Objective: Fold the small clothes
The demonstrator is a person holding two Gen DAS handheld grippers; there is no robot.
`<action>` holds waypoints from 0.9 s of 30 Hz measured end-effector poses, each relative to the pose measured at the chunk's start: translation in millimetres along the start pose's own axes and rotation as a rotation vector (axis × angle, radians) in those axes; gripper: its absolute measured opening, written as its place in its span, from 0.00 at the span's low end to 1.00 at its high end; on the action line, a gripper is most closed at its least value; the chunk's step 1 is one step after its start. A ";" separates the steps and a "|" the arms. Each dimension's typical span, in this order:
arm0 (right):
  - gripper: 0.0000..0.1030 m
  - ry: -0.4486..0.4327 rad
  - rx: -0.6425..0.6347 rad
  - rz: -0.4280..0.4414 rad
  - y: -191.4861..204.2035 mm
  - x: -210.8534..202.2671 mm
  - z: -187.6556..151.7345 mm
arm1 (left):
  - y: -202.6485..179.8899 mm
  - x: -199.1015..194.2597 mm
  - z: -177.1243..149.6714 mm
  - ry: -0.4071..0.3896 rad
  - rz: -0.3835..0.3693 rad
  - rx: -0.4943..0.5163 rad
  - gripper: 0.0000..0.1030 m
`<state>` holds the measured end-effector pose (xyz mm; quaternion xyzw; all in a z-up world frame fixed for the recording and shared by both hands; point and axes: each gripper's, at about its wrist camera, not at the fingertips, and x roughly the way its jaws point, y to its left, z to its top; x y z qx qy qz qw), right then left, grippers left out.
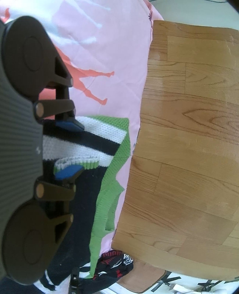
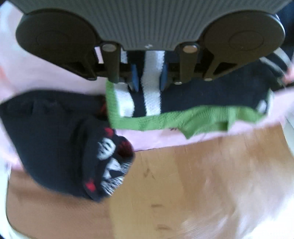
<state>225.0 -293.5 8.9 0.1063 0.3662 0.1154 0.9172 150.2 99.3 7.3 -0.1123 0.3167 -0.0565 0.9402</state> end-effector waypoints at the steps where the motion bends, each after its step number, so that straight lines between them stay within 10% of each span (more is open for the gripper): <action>1: 0.28 0.025 0.036 0.004 -1.2 -2.9 5.7 | 1.6 -0.6 0.5 0.000 -0.005 -0.008 0.40; 11: 0.32 -0.010 -0.170 0.110 75.1 -40.7 25.5 | 22.3 -9.3 5.7 0.034 0.019 -0.104 0.44; 19: 0.36 0.069 -0.241 0.326 74.4 -101.3 -77.8 | 42.0 -164.0 -62.3 -0.026 0.057 -0.002 0.48; 27: 0.37 0.068 -0.307 0.331 84.7 -137.1 -119.2 | 42.0 -256.2 -158.0 0.030 0.077 -0.015 0.52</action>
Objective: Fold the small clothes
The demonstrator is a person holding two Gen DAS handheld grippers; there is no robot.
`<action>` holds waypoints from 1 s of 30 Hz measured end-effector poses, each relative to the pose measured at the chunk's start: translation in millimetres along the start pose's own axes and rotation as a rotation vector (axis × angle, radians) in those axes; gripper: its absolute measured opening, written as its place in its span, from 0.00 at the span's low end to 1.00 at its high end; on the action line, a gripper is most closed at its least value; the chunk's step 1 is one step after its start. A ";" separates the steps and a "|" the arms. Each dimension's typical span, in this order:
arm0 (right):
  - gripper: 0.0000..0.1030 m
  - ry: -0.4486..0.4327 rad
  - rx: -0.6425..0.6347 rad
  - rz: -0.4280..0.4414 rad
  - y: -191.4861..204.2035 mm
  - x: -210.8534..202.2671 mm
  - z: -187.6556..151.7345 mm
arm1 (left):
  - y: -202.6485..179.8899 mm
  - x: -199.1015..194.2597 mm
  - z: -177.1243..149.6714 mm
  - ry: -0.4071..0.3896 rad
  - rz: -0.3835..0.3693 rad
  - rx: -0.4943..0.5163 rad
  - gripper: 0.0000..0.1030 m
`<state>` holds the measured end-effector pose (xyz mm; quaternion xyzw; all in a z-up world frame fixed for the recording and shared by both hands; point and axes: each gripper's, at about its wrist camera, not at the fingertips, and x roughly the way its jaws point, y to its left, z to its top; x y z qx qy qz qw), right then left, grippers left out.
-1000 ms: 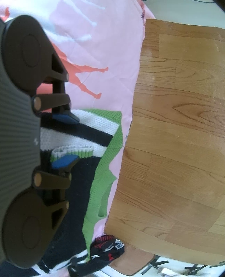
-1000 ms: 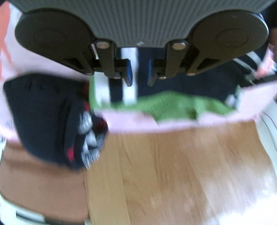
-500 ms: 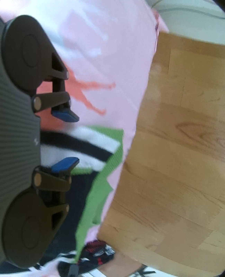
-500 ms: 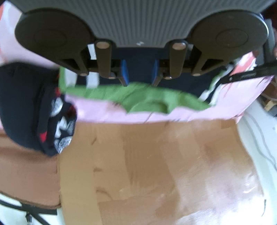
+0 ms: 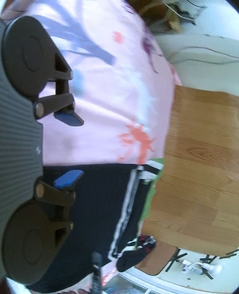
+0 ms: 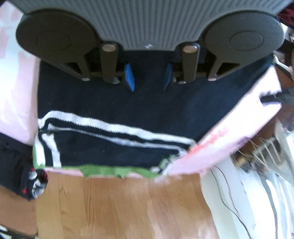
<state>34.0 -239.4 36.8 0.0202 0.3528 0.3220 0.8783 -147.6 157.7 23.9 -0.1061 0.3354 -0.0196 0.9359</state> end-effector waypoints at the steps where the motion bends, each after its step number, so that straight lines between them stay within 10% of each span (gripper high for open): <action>1: 0.37 -0.024 -0.003 0.018 -1.6 -11.6 -4.4 | 1.4 -3.1 -5.3 0.007 -0.001 -0.011 0.52; 14: 0.47 -0.045 0.206 0.004 -35.5 -132.5 -113.3 | -26.9 -25.7 -40.6 0.151 -0.162 0.006 0.58; 21: 0.47 0.017 0.275 0.078 -31.5 -109.6 -143.5 | -44.2 -25.1 -42.3 0.173 -0.110 0.101 0.14; 23: 0.13 0.054 0.247 0.061 -24.5 -98.9 -143.8 | -43.7 -29.0 -41.8 0.172 -0.125 0.085 0.13; 30: 0.11 -0.031 0.295 0.178 -40.5 -119.7 -111.2 | -21.5 -47.1 -4.8 0.085 -0.275 -0.124 0.13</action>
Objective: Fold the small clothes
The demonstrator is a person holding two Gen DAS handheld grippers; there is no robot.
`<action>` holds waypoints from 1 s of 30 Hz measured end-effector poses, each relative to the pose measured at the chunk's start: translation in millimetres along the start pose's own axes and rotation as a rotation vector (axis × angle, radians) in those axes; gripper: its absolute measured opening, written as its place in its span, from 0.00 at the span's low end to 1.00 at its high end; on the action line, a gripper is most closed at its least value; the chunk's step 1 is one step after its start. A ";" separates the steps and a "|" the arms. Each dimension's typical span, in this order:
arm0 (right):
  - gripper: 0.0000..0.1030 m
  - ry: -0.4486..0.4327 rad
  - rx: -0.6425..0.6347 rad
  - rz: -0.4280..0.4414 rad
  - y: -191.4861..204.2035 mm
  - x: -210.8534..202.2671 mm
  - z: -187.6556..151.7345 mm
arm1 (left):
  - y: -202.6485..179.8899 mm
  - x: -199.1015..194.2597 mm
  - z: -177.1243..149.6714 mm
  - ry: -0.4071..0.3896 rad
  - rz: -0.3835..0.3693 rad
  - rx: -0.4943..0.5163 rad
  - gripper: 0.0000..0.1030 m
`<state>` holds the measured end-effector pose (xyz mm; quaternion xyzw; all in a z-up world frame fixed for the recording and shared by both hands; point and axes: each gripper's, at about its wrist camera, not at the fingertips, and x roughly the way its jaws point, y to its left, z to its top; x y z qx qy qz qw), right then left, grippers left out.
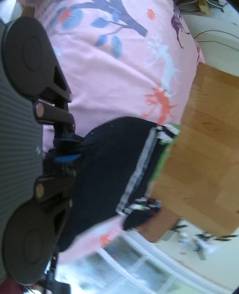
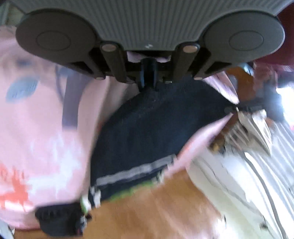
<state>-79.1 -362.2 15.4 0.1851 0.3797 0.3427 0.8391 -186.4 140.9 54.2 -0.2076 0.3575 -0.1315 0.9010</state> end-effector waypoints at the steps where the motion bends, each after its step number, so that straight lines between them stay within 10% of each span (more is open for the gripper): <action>1: 0.11 -0.029 0.012 0.004 -2.0 -4.5 9.7 | 1.2 -0.4 8.8 -0.020 -0.020 -0.021 0.13; 12: 0.11 -0.174 0.075 -0.150 -50.2 60.2 124.2 | 0.8 113.1 132.5 -0.028 0.037 -0.056 0.17; 15: 0.37 -0.250 0.153 -0.217 -85.9 77.7 142.7 | 8.1 157.2 155.1 -0.014 0.168 -0.106 0.31; 18: 0.47 -0.294 0.265 -0.208 -108.6 62.5 130.7 | 23.6 160.8 149.0 -0.003 0.157 -0.144 0.46; 22: 0.48 -0.294 0.105 -0.237 -89.3 49.3 109.1 | 27.7 154.0 133.5 -0.031 0.174 -0.051 0.58; 30: 0.45 -0.072 -0.160 -0.211 -46.2 92.9 107.1 | 19.4 133.5 121.6 -0.030 0.141 0.011 0.56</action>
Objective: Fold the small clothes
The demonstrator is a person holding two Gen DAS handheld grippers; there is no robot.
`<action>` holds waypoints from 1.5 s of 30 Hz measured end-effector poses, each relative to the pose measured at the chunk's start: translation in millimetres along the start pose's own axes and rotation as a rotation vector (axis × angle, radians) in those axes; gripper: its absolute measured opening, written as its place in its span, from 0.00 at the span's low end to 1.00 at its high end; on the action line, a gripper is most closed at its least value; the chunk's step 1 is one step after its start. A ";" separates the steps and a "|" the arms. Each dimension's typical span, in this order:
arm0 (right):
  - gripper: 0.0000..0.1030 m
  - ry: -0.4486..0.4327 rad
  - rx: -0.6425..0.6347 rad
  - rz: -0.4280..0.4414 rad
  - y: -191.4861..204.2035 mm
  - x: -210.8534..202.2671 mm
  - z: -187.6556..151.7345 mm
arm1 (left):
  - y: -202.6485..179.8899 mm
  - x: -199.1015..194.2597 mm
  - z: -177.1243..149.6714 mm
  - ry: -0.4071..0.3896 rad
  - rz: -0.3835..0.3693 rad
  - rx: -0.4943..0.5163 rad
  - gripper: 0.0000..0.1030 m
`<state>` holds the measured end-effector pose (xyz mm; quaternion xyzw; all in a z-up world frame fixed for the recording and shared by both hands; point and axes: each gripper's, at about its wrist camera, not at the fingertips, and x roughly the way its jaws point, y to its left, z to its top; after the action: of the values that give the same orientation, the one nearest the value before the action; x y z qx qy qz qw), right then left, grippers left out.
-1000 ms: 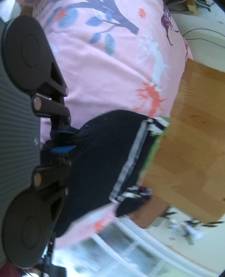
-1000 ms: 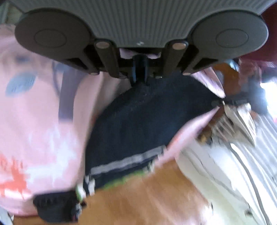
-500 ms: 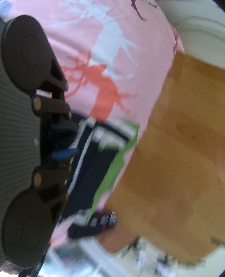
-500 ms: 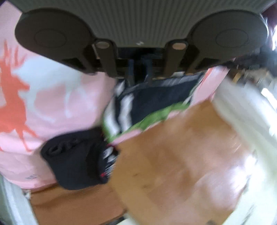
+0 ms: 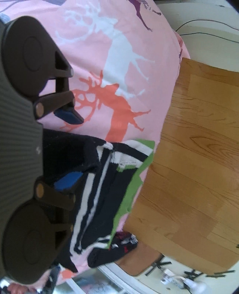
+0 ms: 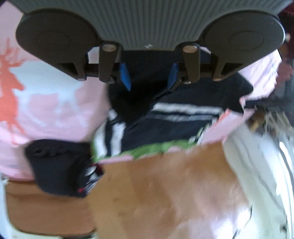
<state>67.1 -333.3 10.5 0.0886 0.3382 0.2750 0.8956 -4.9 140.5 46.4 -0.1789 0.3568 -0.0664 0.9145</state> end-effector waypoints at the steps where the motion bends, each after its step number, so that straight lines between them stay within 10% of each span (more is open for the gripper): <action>1: 0.45 0.041 -0.008 0.018 4.0 11.9 2.3 | -0.3 -3.3 1.1 -0.002 -0.021 -0.006 0.56; 8: 0.45 -0.050 0.095 -0.016 5.4 74.8 42.4 | -32.1 3.1 5.4 -0.006 -0.072 0.048 0.57; 16: 0.48 -0.139 0.134 -0.052 -2.4 15.5 25.8 | -42.1 34.2 0.6 0.068 -0.072 0.107 0.55; 22: 0.48 -0.180 0.189 -0.167 -8.8 -9.6 -6.0 | -28.2 87.2 31.4 0.073 0.093 0.026 0.38; 30: 0.56 -0.121 0.258 -0.154 -13.1 -36.0 -44.6 | -12.3 21.0 6.3 0.088 0.081 0.066 0.74; 39: 0.57 -0.023 0.511 0.042 -23.0 -32.5 -59.0 | 14.0 7.3 -24.9 0.215 -0.129 -0.180 0.76; 41: 0.57 -0.045 0.528 0.035 -17.2 -22.4 -54.4 | 11.9 15.1 -24.7 0.171 -0.127 -0.193 0.71; 45: 0.47 -0.061 0.515 0.004 -11.2 -7.1 -44.1 | 15.2 29.5 -20.0 0.131 -0.051 -0.270 0.13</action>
<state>38.7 -347.7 -22.8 0.3224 0.3699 0.1788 0.8528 3.2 141.7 8.5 -0.3044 0.4167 -0.0524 0.8550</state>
